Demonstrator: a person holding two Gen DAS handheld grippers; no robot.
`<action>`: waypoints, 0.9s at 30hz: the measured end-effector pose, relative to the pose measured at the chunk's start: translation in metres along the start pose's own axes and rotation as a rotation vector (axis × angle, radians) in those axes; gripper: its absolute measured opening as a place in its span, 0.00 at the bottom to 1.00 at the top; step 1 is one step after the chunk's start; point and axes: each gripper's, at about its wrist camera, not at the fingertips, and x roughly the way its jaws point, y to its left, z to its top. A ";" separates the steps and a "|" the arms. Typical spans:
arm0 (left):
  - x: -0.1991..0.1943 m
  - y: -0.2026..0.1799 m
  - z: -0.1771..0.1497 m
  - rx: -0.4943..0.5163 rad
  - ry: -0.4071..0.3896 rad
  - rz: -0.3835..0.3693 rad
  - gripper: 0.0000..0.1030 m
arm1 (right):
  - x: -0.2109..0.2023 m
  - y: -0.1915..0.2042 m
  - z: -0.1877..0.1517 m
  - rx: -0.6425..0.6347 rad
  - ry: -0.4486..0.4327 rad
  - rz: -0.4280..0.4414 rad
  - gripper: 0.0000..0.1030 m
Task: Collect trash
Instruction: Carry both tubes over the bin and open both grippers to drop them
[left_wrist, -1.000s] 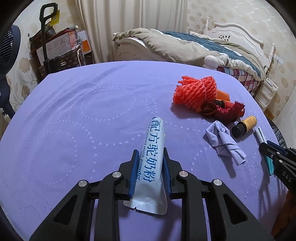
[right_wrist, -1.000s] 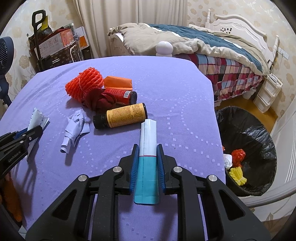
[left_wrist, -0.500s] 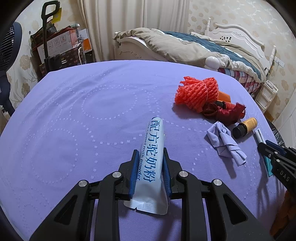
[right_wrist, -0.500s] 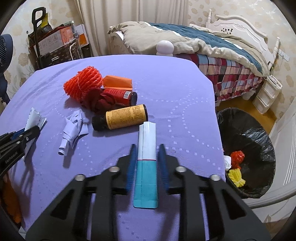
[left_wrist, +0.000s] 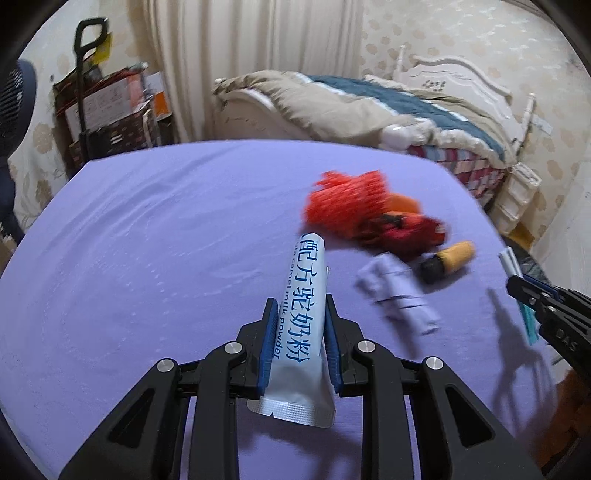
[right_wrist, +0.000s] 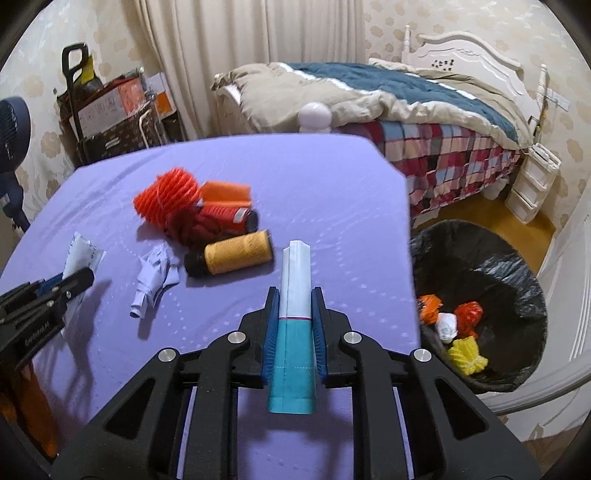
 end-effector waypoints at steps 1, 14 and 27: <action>-0.003 -0.007 0.002 0.009 -0.010 -0.013 0.24 | -0.004 -0.004 0.000 0.005 -0.010 -0.006 0.17; 0.002 -0.148 0.042 0.189 -0.105 -0.228 0.24 | -0.035 -0.112 0.013 0.134 -0.118 -0.202 0.17; 0.059 -0.266 0.061 0.310 -0.075 -0.286 0.24 | -0.009 -0.200 0.012 0.218 -0.105 -0.297 0.17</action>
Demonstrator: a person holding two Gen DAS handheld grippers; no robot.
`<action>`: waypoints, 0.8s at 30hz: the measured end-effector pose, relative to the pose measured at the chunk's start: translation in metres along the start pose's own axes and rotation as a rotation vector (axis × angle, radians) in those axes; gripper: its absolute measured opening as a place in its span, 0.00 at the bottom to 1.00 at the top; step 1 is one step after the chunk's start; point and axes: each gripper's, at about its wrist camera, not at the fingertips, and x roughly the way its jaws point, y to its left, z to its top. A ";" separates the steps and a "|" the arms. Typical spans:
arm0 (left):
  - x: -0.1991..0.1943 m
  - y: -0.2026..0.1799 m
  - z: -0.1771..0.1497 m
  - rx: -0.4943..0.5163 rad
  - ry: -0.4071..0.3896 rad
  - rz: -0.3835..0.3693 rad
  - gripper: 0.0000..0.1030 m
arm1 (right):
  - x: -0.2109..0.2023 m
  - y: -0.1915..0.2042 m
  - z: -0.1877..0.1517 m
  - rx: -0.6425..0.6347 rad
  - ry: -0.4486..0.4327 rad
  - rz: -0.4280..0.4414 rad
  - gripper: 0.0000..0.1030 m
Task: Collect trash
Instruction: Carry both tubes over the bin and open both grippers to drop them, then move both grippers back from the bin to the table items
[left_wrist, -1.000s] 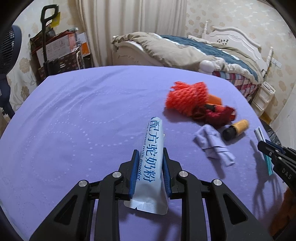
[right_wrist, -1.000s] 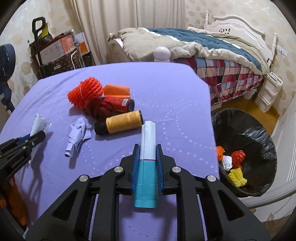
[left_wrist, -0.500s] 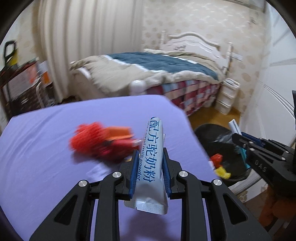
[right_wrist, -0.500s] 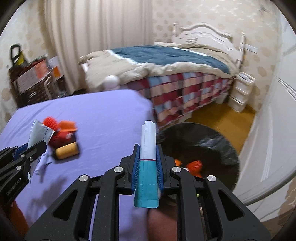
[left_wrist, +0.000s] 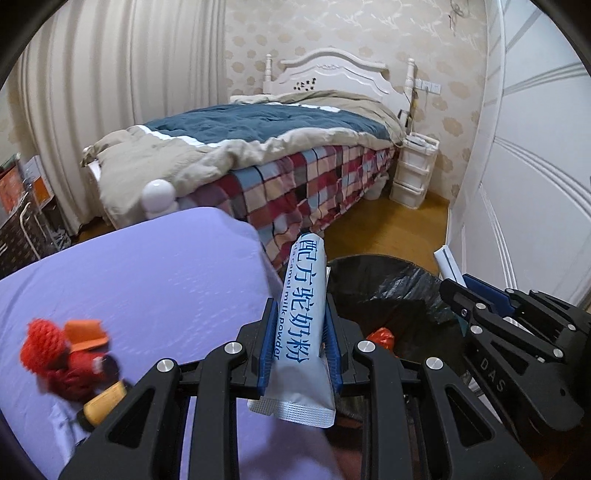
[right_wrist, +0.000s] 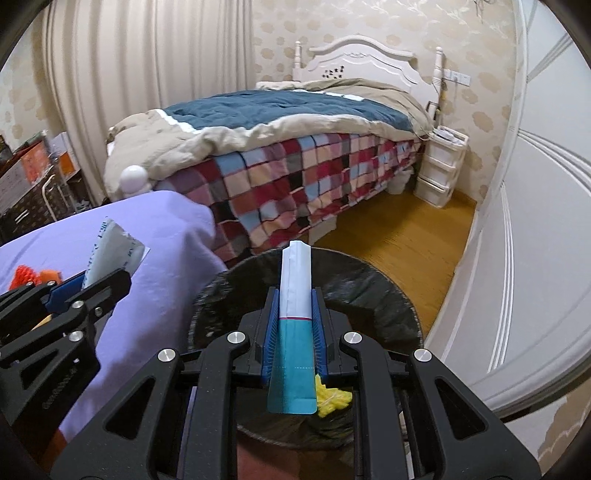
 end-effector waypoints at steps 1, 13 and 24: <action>0.005 -0.004 0.001 0.006 0.007 0.001 0.24 | 0.003 -0.003 0.000 0.006 0.005 -0.002 0.17; 0.052 -0.030 0.007 0.058 0.089 -0.004 0.26 | 0.036 -0.032 -0.003 0.062 0.055 -0.020 0.18; 0.058 -0.029 0.009 0.044 0.097 0.020 0.59 | 0.044 -0.044 -0.007 0.087 0.070 -0.031 0.35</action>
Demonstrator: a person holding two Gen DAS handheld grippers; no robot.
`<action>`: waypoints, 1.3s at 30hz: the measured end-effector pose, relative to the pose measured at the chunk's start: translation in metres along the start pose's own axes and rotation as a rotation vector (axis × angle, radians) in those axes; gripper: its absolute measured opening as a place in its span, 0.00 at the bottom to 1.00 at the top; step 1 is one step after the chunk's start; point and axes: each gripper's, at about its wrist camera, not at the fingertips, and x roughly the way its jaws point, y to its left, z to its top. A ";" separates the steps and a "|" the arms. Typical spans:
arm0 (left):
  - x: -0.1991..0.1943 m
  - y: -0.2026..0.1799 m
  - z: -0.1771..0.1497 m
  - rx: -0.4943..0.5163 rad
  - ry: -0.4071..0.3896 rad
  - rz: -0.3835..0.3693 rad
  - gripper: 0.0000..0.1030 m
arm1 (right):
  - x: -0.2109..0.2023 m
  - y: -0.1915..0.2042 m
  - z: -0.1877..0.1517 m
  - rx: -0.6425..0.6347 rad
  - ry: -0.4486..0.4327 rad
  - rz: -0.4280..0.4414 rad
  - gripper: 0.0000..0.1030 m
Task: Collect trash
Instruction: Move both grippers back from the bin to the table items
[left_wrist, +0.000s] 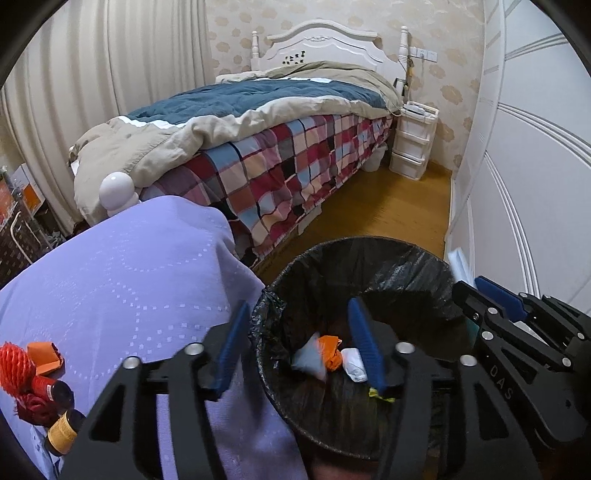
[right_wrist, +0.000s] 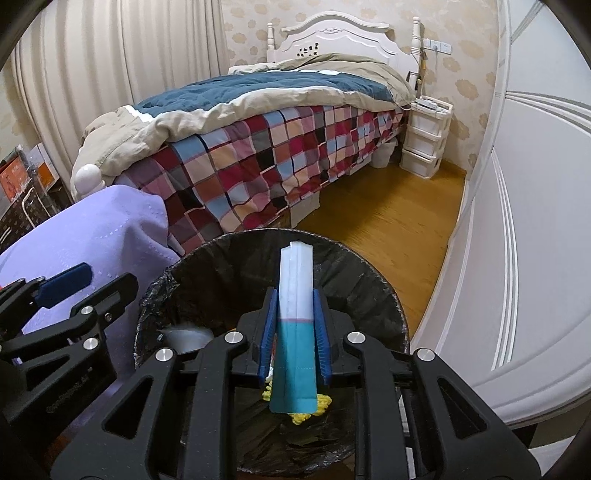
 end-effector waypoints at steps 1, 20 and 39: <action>-0.001 0.000 0.000 -0.004 -0.003 0.002 0.62 | 0.000 0.000 0.001 0.006 -0.004 -0.005 0.38; -0.065 0.053 -0.039 -0.068 -0.026 0.134 0.72 | -0.039 0.038 -0.014 -0.006 -0.011 0.051 0.67; -0.114 0.172 -0.115 -0.264 0.038 0.367 0.72 | -0.072 0.158 -0.048 -0.171 0.036 0.253 0.69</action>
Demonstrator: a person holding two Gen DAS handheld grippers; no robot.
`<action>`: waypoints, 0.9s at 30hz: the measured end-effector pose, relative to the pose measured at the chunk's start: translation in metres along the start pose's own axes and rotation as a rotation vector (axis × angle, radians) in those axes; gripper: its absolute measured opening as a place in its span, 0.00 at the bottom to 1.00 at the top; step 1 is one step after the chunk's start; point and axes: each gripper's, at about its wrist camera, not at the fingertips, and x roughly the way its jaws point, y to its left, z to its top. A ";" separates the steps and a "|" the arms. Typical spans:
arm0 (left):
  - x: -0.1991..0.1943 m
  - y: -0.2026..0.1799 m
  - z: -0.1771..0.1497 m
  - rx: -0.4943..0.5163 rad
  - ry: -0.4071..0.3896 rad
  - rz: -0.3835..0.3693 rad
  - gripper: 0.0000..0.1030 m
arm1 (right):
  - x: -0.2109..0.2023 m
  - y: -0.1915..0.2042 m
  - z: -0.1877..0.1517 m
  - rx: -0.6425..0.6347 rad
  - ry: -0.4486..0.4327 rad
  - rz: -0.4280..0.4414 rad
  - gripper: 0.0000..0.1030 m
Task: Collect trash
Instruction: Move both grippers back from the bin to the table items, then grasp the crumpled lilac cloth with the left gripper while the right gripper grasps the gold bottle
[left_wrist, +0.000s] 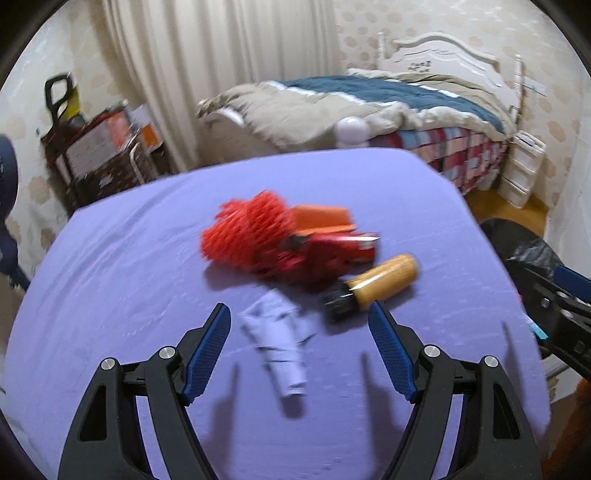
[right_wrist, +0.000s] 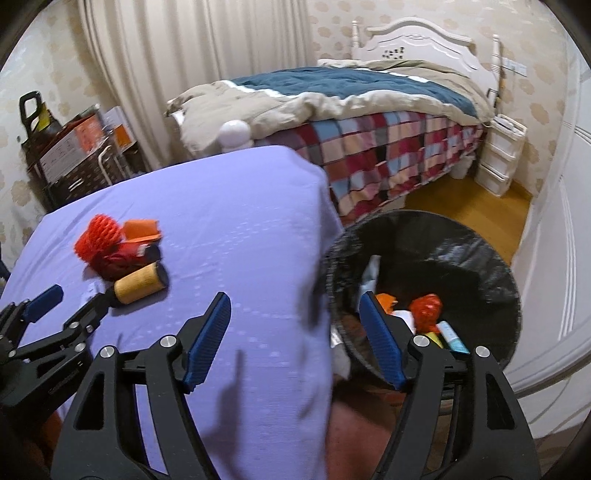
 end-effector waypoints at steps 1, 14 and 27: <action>0.004 0.005 0.000 -0.013 0.015 -0.001 0.72 | 0.001 0.004 0.000 -0.005 0.003 0.007 0.71; 0.020 0.042 -0.011 -0.046 0.090 -0.045 0.46 | 0.025 0.072 0.004 -0.125 0.035 0.062 0.77; 0.014 0.114 -0.027 -0.124 0.092 0.073 0.46 | 0.064 0.065 0.033 -0.051 0.105 0.011 0.77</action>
